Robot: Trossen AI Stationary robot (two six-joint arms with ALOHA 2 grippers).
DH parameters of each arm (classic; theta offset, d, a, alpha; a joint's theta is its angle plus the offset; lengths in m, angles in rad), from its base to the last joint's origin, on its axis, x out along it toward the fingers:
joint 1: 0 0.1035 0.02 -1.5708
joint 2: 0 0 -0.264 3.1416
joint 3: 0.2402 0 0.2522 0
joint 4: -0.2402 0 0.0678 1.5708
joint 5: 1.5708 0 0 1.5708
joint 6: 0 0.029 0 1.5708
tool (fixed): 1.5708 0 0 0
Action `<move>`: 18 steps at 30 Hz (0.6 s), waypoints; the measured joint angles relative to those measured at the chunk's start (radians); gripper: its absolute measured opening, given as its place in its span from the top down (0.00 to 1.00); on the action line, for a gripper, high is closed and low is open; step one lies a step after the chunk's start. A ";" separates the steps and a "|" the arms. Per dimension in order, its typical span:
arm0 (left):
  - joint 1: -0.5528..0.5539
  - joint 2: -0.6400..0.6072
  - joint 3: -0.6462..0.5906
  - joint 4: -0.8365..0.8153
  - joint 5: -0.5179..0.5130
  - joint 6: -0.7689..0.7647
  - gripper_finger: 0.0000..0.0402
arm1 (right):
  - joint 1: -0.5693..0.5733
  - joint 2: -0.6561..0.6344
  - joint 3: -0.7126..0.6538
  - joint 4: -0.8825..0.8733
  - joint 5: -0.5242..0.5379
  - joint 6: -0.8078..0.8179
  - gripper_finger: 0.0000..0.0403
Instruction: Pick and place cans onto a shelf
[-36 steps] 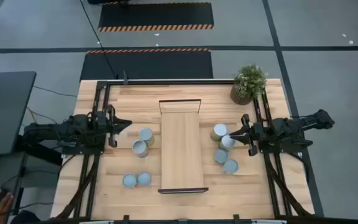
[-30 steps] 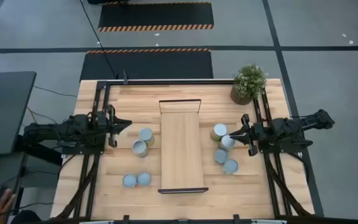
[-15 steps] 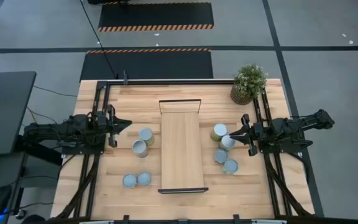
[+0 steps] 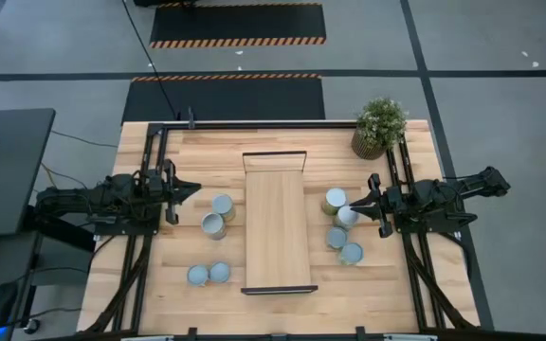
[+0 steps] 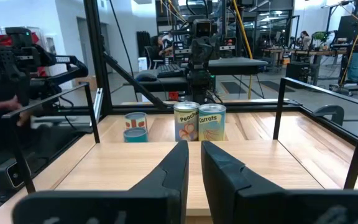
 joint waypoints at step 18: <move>0.000 0.000 0.001 0.225 0.001 -0.239 0.93 | -0.009 0.001 0.000 0.299 0.049 -0.244 0.88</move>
